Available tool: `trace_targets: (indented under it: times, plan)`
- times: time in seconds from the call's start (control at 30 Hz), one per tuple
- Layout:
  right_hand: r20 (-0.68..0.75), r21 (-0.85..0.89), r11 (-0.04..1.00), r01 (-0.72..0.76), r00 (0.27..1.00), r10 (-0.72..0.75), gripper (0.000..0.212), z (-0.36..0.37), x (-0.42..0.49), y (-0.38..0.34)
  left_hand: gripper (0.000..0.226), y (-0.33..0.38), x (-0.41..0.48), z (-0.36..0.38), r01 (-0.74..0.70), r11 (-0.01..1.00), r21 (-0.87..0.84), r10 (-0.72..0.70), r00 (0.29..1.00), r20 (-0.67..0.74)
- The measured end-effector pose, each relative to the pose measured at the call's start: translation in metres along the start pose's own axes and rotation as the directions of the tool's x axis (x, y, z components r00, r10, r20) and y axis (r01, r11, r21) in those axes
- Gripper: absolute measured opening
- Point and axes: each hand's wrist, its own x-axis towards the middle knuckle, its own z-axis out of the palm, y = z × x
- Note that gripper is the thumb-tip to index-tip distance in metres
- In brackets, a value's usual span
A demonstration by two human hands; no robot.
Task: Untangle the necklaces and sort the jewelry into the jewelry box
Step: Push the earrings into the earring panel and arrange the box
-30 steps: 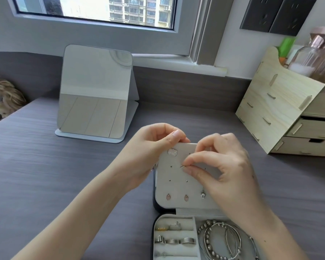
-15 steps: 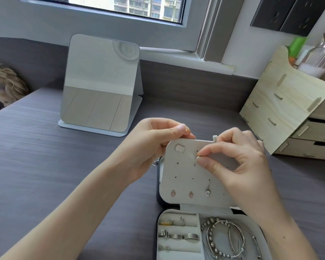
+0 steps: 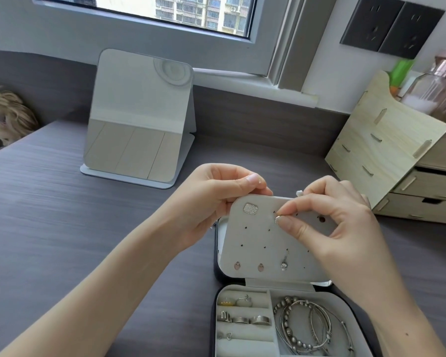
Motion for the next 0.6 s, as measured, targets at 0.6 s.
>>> trace_targets:
  times: [0.6]
  plan:
    - [-0.107,-0.144,0.963,0.227,0.964,-0.243,0.022,-0.017,-0.025,-0.019,0.012,0.003,-0.005,-0.005,0.007,0.997,0.074,-0.033,0.929,0.367]
